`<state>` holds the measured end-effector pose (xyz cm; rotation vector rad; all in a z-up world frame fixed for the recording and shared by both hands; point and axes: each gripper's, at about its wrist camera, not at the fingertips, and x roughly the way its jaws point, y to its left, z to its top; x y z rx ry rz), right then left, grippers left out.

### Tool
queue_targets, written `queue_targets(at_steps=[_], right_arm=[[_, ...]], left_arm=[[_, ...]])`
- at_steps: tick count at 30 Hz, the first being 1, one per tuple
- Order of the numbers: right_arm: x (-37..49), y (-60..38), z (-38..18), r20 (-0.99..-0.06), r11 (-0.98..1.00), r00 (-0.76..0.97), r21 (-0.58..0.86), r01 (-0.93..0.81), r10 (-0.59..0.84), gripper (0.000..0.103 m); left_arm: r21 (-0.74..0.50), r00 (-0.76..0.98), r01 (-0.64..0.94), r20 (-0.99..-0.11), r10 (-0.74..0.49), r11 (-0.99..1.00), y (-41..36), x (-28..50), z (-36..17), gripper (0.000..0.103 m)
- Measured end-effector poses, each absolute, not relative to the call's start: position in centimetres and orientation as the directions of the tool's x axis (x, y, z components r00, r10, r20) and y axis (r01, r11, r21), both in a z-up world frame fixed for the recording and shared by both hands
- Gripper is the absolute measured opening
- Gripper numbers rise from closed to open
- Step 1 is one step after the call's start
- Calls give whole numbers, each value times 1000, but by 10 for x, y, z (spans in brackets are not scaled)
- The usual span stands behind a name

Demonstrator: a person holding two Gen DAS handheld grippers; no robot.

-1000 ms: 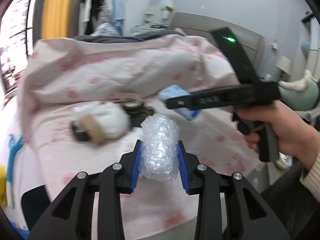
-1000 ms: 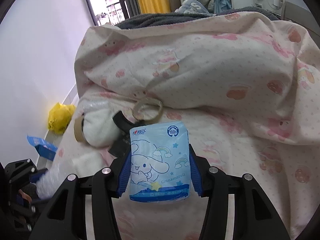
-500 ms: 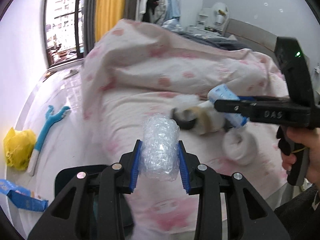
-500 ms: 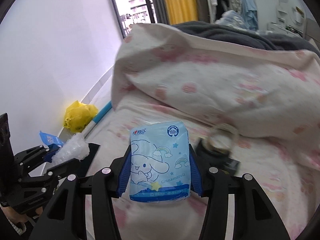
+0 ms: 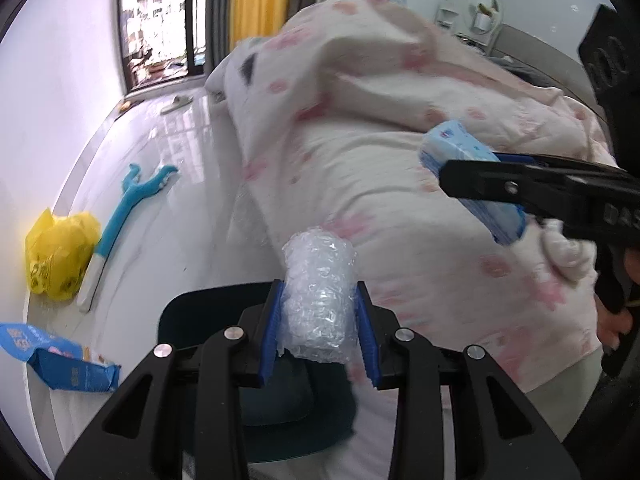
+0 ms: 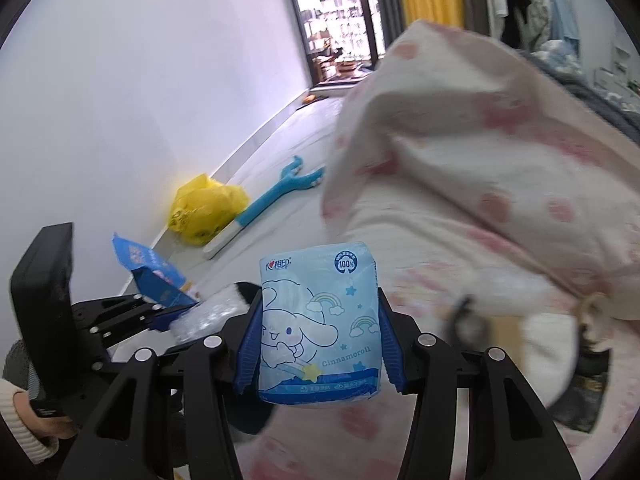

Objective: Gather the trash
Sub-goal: 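Carry the bubble-wrap bag and tissue pack over the green bin with both tools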

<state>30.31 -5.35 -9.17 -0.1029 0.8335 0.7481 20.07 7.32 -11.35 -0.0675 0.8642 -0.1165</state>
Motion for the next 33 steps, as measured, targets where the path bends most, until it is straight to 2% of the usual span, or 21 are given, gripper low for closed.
queue_targets(at_steps=[9,18,26,33], right_arm=[[299,7,-115,-752,708,343,223,-670,562,52],[296,54,-148,-818,695,271,201,-691,507,52],[297,85,-180,-862,703,217,202,-682,459,52],[298,103,-209,-893,717,181,195,-670,412,52]], left_arm=[[-126,562,-12,-821,-98,992,131,208,-157,38],[-202,447,-71,-882,-150,977,170,207,-201,39],[-222,371,-103,-913,-170,970,188,200,-227,58],[-225,438,-133,-887,-147,965,212,186,-208,74]])
